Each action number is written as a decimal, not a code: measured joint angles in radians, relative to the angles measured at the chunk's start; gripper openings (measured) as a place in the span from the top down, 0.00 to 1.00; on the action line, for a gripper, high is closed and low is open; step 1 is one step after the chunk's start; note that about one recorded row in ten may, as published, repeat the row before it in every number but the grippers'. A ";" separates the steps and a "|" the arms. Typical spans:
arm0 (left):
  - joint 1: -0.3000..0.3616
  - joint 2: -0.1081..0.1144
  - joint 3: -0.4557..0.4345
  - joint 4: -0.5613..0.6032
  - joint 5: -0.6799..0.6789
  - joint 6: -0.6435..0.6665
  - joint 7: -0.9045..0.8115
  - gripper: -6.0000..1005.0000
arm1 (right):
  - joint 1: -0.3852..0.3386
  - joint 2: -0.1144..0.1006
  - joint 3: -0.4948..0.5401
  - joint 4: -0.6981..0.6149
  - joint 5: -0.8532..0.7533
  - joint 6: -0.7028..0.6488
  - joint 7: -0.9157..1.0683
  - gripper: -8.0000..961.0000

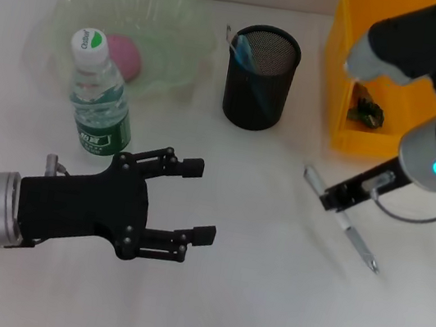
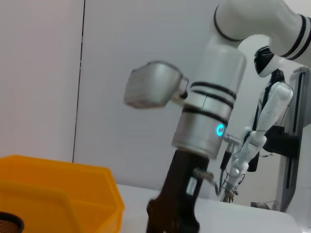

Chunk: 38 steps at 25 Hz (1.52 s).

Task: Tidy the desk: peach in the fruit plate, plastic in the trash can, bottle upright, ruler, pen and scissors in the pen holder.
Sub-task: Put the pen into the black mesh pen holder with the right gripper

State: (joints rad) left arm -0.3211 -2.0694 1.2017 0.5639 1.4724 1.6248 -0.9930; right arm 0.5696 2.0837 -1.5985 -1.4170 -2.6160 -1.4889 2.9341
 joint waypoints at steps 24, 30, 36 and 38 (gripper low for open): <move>-0.010 -0.003 0.005 -0.006 0.005 -0.005 0.006 0.14 | -0.041 0.000 0.272 0.654 1.824 0.540 -1.948 0.87; -0.012 -0.003 0.006 -0.005 0.001 -0.005 0.007 0.14 | 0.062 0.001 0.271 0.899 1.899 0.512 -2.074 0.87; -0.011 -0.004 0.006 -0.006 0.000 -0.008 0.007 0.14 | 0.102 0.001 0.263 0.988 1.870 0.524 -2.043 0.87; -0.011 -0.004 0.007 -0.007 0.000 -0.008 0.007 0.14 | 0.111 0.001 0.263 1.011 1.864 0.526 -2.037 0.87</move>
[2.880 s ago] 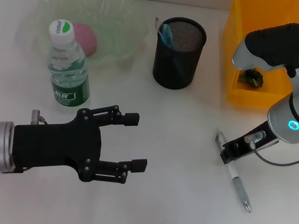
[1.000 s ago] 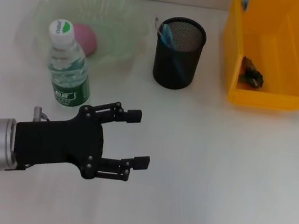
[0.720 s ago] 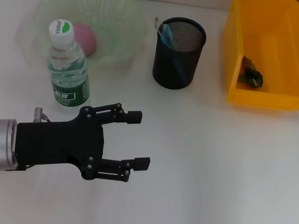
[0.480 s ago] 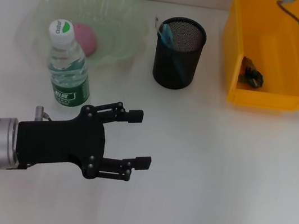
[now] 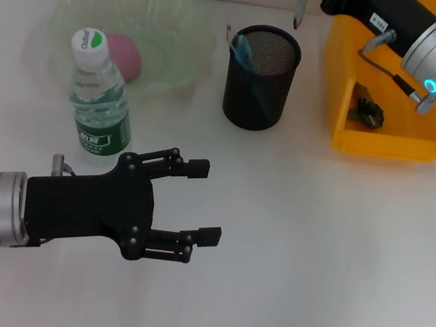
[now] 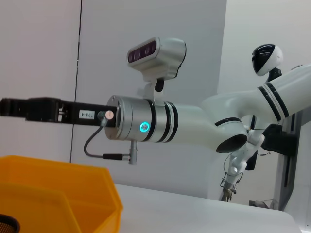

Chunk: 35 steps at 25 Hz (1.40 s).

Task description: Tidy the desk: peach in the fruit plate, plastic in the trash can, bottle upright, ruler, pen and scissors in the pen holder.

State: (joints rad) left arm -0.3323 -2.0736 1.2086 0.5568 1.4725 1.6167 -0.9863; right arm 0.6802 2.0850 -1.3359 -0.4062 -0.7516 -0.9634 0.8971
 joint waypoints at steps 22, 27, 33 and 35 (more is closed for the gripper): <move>0.012 0.000 0.000 0.000 0.002 0.002 0.012 0.14 | 0.002 0.006 -0.050 0.054 -0.018 -0.003 -0.074 0.68; 0.012 0.001 -0.002 0.000 0.000 0.013 0.012 0.14 | -0.150 -0.002 -0.044 -0.129 -0.023 -0.138 0.037 0.60; 0.014 0.005 -0.009 0.000 -0.001 0.029 0.005 0.14 | -0.393 -0.051 0.031 -0.497 -0.379 -0.374 0.467 0.45; 0.014 0.007 -0.009 0.000 0.002 0.027 0.005 0.14 | -0.414 -0.055 0.123 -0.518 -0.582 -0.545 0.508 0.41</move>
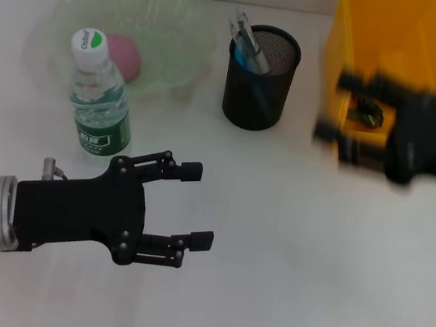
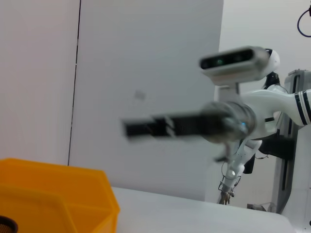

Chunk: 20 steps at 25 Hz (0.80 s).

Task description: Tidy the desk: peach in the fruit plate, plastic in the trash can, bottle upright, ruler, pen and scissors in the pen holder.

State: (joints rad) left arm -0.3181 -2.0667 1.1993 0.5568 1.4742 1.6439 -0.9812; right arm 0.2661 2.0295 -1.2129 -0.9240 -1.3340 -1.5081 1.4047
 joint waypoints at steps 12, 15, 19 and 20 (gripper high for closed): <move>0.005 0.008 0.006 -0.004 0.019 -0.008 -0.024 0.14 | -0.093 0.031 0.313 0.099 -0.391 -0.403 -0.153 0.12; -0.007 0.008 -0.001 0.000 0.071 -0.008 -0.069 0.14 | -0.093 0.031 0.313 0.098 -0.408 -0.403 -0.153 0.12; -0.008 0.008 -0.001 0.001 0.081 -0.009 -0.079 0.14 | -0.084 0.036 0.314 0.098 -0.436 -0.391 -0.160 0.12; -0.008 0.008 -0.001 0.001 0.081 -0.009 -0.079 0.14 | -0.082 0.039 0.314 0.098 -0.438 -0.388 -0.163 0.12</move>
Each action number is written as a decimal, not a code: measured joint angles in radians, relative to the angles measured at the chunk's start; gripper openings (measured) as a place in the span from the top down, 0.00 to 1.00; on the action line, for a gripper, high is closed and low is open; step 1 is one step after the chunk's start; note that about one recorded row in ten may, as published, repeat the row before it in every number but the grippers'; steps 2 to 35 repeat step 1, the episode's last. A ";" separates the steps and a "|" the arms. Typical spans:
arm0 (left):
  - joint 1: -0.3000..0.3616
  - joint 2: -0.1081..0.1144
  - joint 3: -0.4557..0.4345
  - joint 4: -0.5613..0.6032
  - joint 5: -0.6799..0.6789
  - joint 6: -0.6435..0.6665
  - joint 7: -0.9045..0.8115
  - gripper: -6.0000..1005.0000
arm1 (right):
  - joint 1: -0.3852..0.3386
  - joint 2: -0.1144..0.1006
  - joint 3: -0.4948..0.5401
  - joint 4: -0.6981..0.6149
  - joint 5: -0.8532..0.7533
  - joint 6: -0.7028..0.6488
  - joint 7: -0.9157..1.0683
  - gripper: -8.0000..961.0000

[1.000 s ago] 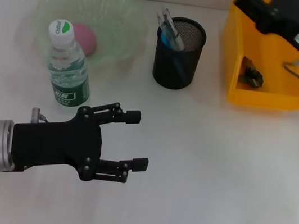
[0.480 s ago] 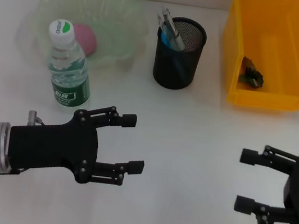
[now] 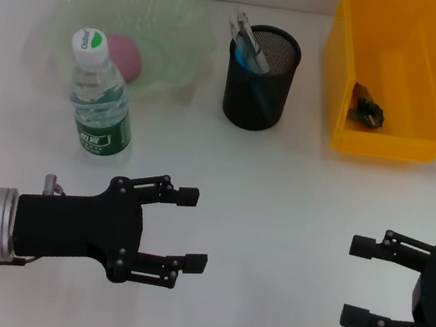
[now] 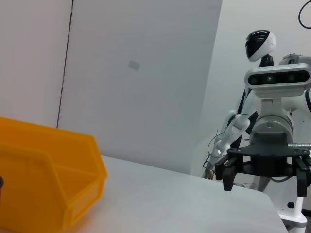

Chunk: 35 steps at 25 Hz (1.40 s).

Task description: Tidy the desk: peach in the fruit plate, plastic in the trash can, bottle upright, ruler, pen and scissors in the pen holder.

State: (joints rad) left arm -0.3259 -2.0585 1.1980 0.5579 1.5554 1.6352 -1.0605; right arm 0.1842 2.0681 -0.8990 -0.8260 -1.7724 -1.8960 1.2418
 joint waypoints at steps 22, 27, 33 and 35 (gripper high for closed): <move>0.000 0.000 0.000 0.000 0.000 0.000 0.000 0.14 | 0.001 0.002 0.000 0.000 0.000 0.002 0.000 0.12; 0.000 0.000 0.000 0.000 0.000 0.000 0.000 0.14 | 0.001 0.002 0.000 0.000 0.000 0.002 0.000 0.12; 0.000 0.000 0.000 0.000 0.000 0.000 0.000 0.14 | 0.001 0.002 0.000 0.000 0.000 0.002 0.000 0.12; 0.000 0.000 0.000 0.000 0.000 0.000 0.000 0.14 | 0.001 0.002 0.000 0.000 0.000 0.002 0.000 0.12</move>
